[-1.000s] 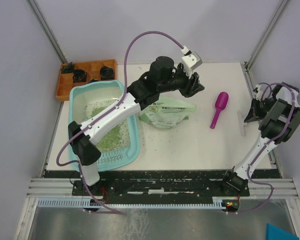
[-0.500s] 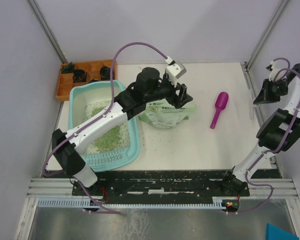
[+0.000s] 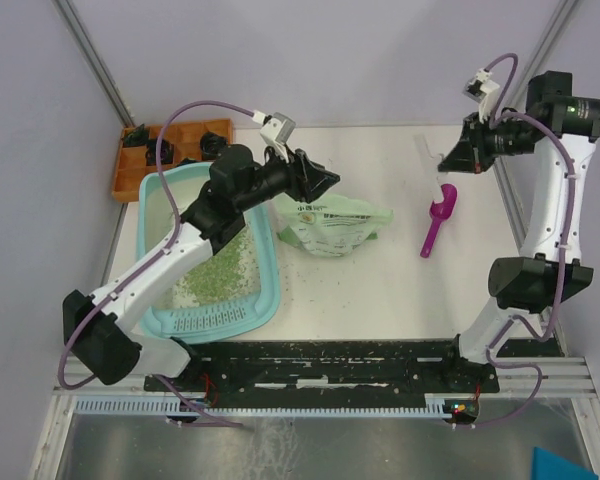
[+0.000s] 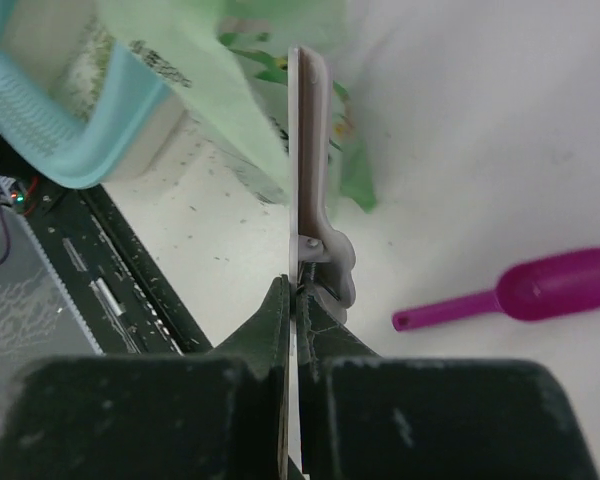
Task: Fill the litter box with clean litter
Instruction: Pick up the clamp at the center of the board.
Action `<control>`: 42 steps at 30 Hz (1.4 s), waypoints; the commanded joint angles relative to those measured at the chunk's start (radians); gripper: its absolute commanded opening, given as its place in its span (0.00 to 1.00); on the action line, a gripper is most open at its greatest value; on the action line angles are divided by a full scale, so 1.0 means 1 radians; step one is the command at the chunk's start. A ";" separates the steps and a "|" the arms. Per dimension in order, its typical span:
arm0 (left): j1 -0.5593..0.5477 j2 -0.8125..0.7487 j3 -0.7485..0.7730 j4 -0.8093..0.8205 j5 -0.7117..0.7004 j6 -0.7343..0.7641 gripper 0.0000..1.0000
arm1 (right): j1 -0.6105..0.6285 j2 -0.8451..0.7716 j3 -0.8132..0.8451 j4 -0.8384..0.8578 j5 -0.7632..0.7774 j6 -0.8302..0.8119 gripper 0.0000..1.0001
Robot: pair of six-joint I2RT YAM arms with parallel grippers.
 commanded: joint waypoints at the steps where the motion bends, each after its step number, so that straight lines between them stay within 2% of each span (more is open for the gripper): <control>1: 0.006 -0.104 -0.041 0.060 -0.020 0.002 0.52 | 0.064 -0.094 -0.002 -0.153 -0.169 0.019 0.02; 5: 0.022 -0.169 -0.125 0.107 -0.038 0.010 0.39 | 0.113 -0.127 -0.028 -0.101 -0.297 0.120 0.02; 7: 0.022 -0.195 -0.168 0.144 -0.030 -0.007 0.37 | 0.144 -0.154 -0.074 -0.060 -0.345 0.171 0.02; 8: 0.022 -0.206 -0.189 0.174 -0.023 -0.023 0.40 | 0.162 -0.174 -0.105 -0.041 -0.358 0.183 0.02; 12: 0.020 -0.229 -0.259 0.299 -0.021 -0.093 0.78 | 0.216 -0.242 -0.214 0.005 -0.383 0.219 0.02; 13: 0.021 -0.226 -0.266 0.328 -0.019 -0.105 0.85 | 0.227 -0.258 -0.241 0.022 -0.395 0.237 0.02; 17: 0.022 -0.166 -0.234 0.436 0.037 -0.163 0.86 | 0.263 -0.318 -0.347 0.148 -0.404 0.346 0.02; 19: 0.021 -0.098 -0.193 0.507 0.098 -0.226 0.80 | 0.276 -0.325 -0.367 0.159 -0.405 0.356 0.02; 24: 0.022 0.012 -0.154 0.687 0.202 -0.391 0.48 | 0.292 -0.323 -0.354 0.168 -0.412 0.368 0.02; 33: 0.022 0.158 -0.072 0.951 0.388 -0.711 0.46 | 0.322 -0.305 -0.309 0.150 -0.364 0.338 0.02; 37: 0.020 0.158 -0.072 0.996 0.402 -0.748 0.47 | 0.330 -0.290 -0.289 0.137 -0.344 0.320 0.02; 42: 0.016 0.149 -0.085 0.964 0.398 -0.727 0.46 | 0.333 -0.274 -0.269 0.135 -0.343 0.319 0.02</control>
